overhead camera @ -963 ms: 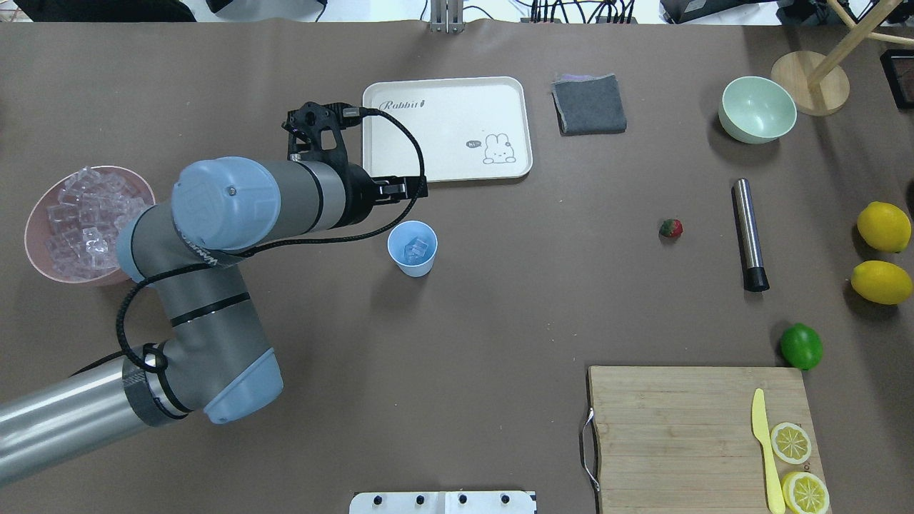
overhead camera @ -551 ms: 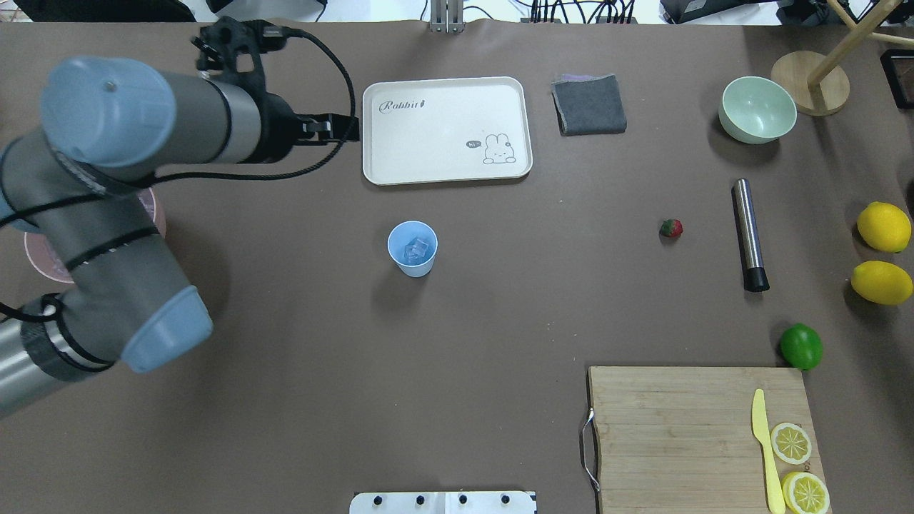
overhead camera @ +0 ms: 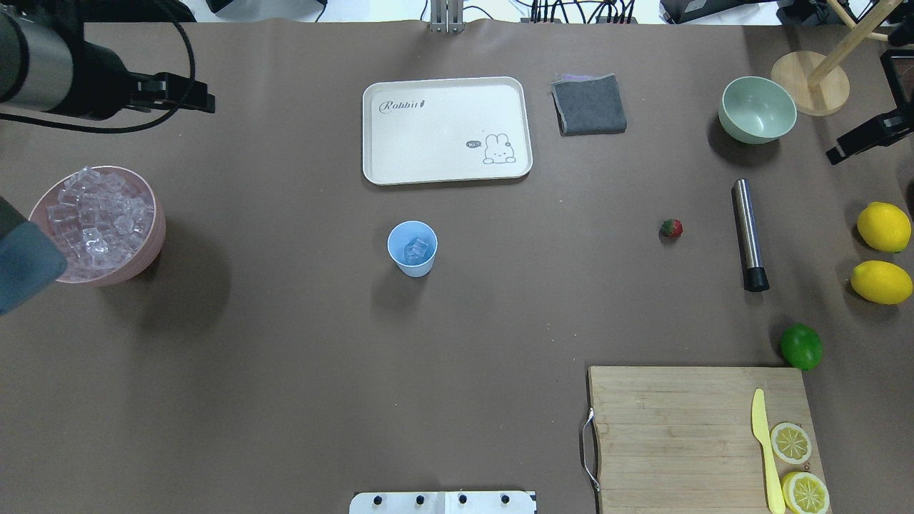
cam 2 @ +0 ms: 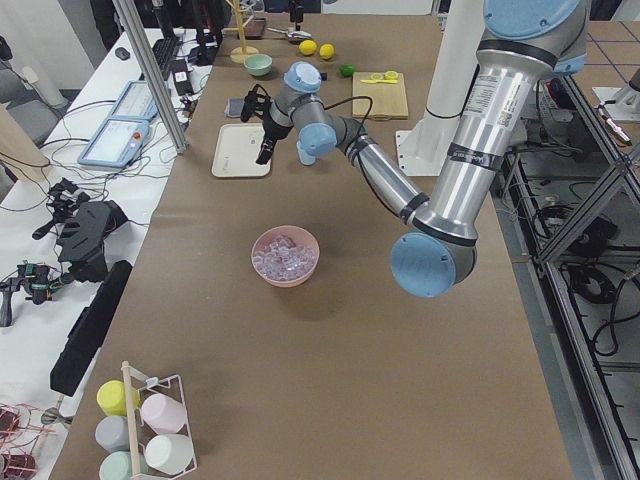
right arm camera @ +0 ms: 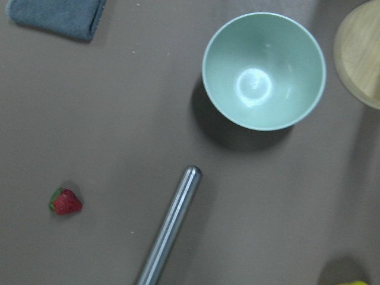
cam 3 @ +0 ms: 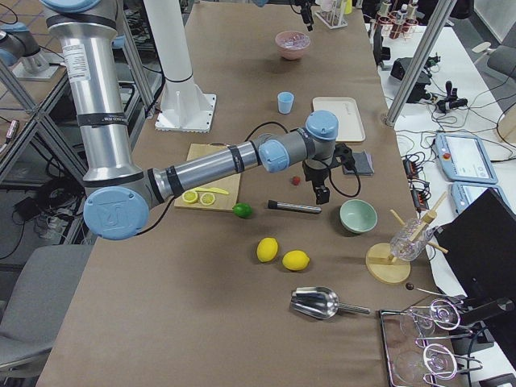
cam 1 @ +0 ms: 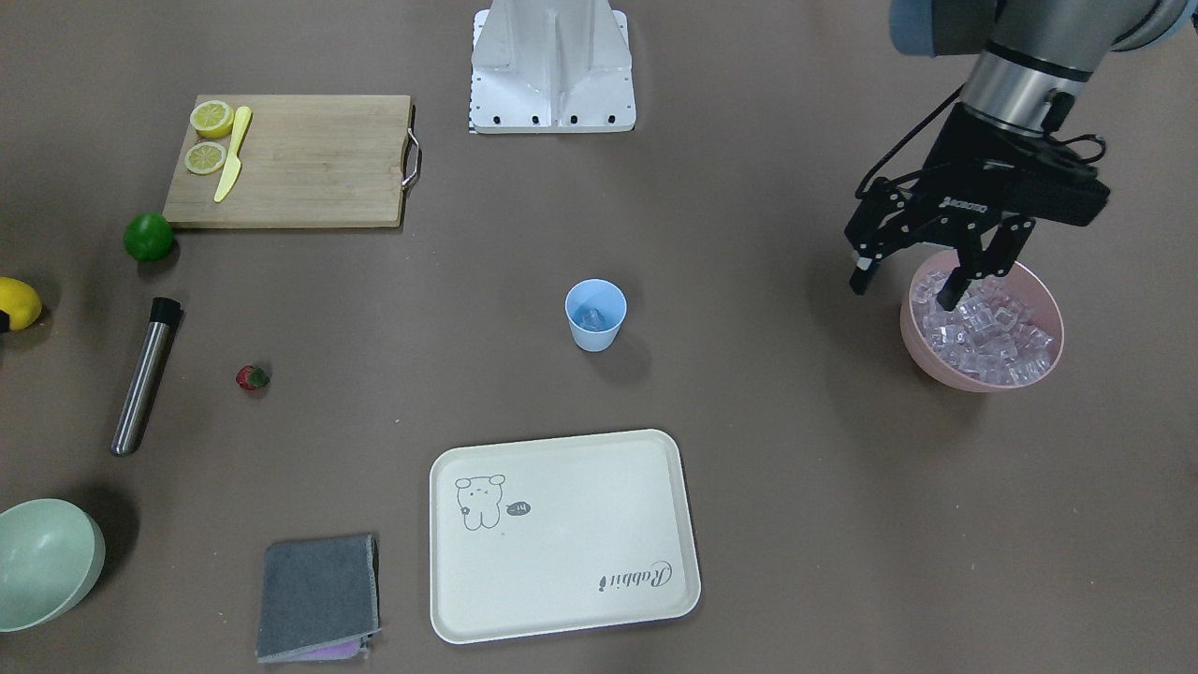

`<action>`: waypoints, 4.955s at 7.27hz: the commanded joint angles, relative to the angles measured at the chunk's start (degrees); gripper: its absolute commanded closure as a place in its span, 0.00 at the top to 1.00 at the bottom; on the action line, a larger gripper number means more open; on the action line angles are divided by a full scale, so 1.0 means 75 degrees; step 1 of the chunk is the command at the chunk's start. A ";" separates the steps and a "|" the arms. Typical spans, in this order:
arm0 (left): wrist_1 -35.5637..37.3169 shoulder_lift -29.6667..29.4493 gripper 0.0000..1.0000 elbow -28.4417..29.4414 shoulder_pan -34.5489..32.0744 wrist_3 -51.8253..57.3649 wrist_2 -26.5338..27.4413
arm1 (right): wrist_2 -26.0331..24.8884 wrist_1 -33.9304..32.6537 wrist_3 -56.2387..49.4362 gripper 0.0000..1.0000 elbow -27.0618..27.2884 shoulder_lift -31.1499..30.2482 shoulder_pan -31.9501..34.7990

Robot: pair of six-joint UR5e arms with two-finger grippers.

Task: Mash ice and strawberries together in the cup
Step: 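Retract the left arm to rest while the right gripper moves toward the strawberry, then lower the right gripper and grasp the red strawberry, then carry the strawberry with the right gripper over the light-blue cup, then lower the right gripper into the cup and release the strawberry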

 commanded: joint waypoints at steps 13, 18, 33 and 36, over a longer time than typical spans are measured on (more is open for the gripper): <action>-0.0092 0.0318 0.97 0.0190 -0.0507 0.0553 -0.0522 | -0.1843 0.1782 0.2797 0.39 -0.1554 0.0970 -0.3015; -0.0103 0.0341 0.97 0.0190 -0.0507 0.0553 -0.0534 | -0.1796 0.1689 0.2868 0.00 -0.1333 0.1576 -0.2502; -0.0420 0.0435 0.97 0.0882 -0.0695 0.0541 -0.0534 | -0.5545 0.1747 0.5586 0.00 -0.1517 0.4696 -0.6062; -0.0408 0.0435 0.97 0.0952 -0.0683 0.0541 -0.0522 | -0.5686 0.1747 0.5610 0.88 -0.1589 0.4732 -0.6109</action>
